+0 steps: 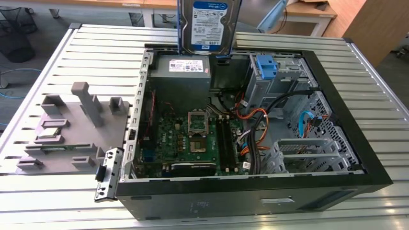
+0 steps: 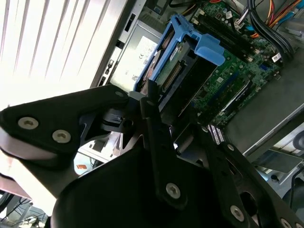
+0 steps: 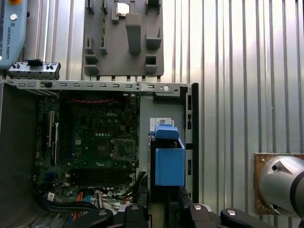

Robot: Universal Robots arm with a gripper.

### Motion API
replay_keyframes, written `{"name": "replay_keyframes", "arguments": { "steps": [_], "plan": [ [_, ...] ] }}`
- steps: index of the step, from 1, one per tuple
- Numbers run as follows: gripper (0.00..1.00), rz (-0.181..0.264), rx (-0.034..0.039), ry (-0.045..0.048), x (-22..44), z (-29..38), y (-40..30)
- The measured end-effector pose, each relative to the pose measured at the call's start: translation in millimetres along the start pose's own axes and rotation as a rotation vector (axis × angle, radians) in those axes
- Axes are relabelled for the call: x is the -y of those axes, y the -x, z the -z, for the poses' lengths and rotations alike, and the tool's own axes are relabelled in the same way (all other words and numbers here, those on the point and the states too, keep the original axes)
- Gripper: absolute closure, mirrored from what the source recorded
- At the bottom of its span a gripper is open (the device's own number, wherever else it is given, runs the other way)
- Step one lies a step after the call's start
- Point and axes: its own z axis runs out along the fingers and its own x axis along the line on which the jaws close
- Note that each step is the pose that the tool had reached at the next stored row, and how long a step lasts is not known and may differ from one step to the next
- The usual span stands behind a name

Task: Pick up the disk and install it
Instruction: 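Pick up the disk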

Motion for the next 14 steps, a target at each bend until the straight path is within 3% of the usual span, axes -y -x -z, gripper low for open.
{"name": "replay_keyframes", "arguments": {
  "steps": [14],
  "plan": [
    [0.65,0.000,0.0000,0.0000,0.0,0.9,-13.9]
  ]
}}
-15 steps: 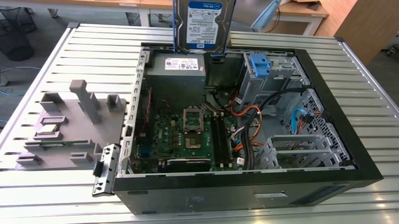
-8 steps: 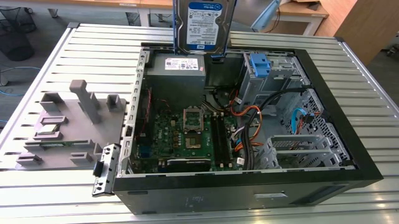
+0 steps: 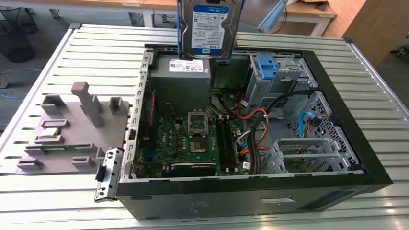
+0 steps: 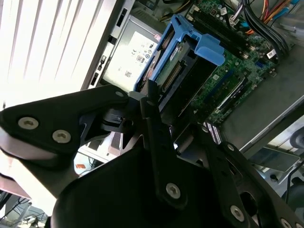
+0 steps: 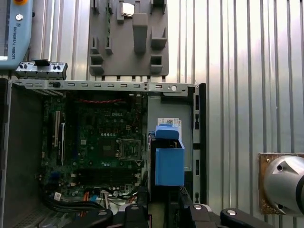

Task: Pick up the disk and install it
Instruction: 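Pick up the disk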

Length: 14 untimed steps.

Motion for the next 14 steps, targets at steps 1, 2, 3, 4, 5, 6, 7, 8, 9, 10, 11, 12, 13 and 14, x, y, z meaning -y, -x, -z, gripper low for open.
{"name": "replay_keyframes", "arguments": {
  "steps": [1,2,3,4,5,6,7,8,9,10,11,12,13,14],
  "plan": [
    [0.65,0.000,0.0000,0.0000,0.0,0.1,-1.4],
    [0.65,0.000,0.0000,0.0000,0.0,0.2,-2.8],
    [0.65,0.000,0.0000,0.0000,0.0,0.3,-4.3],
    [0.65,0.000,0.0000,0.0000,0.0,0.3,-5.8],
    [0.65,0.000,0.0000,0.0000,-0.1,0.5,-7.7],
    [0.65,0.000,0.0000,0.0000,-0.1,0.6,-9.4],
    [0.65,0.000,-0.0001,0.0000,0.0,0.7,-11.2],
    [0.65,0.000,-0.0003,0.0000,0.0,0.9,-13.0],
    [0.65,0.000,-0.0003,0.0000,0.0,1.0,-14.9],
    [0.65,0.000,-0.0005,0.0000,0.0,1.1,-16.7],
    [0.65,0.000,-0.0007,-0.0001,0.0,1.2,-18.5],
    [0.65,-0.001,-0.0010,-0.0001,0.0,1.3,-20.3],
    [0.65,-0.001,-0.0014,-0.0001,0.0,1.4,-22.0],
    [0.65,-0.001,-0.0019,0.0000,0.0,1.6,-23.8]
  ]
}}
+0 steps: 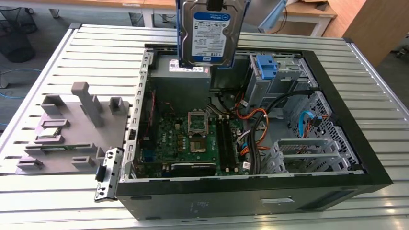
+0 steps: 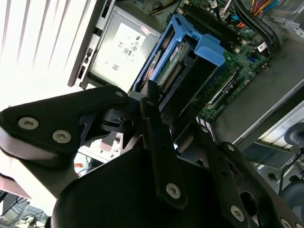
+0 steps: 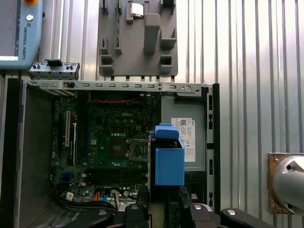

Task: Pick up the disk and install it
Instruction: 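Pick up the disk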

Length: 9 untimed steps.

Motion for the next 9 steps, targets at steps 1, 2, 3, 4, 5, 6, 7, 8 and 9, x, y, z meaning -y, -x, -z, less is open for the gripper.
{"name": "replay_keyframes", "arguments": {
  "steps": [1,2,3,4,5,6,7,8,9],
  "plan": [
    [0.65,0.000,-0.0004,0.0000,0.0,0.1,-1.8],
    [0.65,0.000,-0.0008,0.0000,0.1,0.2,-3.7],
    [0.65,0.000,-0.0011,-0.0001,0.0,0.3,-5.6],
    [0.65,-0.001,-0.0015,-0.0001,0.1,0.4,-7.5],
    [0.65,-0.001,-0.0020,-0.0002,0.2,0.5,-9.5],
    [0.65,-0.001,-0.0024,-0.0002,0.2,0.7,-11.4],
    [0.65,-0.002,-0.0029,-0.0001,0.3,0.8,-13.2],
    [0.65,-0.002,-0.0034,-0.0001,0.4,1.0,-15.1],
    [0.65,-0.002,-0.0038,-0.0001,0.4,1.1,-17.1]
  ]
}}
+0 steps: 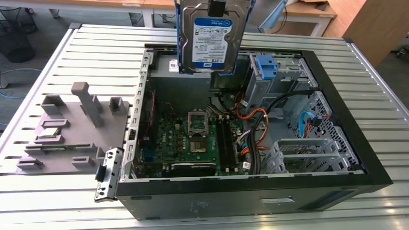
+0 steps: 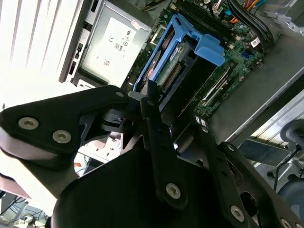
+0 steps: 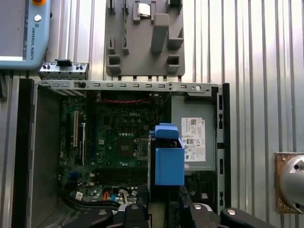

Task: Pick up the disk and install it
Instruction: 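Pick up the disk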

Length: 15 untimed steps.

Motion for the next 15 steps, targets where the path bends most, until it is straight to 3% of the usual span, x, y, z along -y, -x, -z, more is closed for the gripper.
{"name": "replay_keyframes", "arguments": {
  "steps": [7,15],
  "plan": [
    [0.65,-0.002,-0.0025,-0.0002,0.9,0.8,-12.9],
    [0.65,-0.007,-0.0046,-0.0004,9.2,1.6,-19.1]
  ]
}}
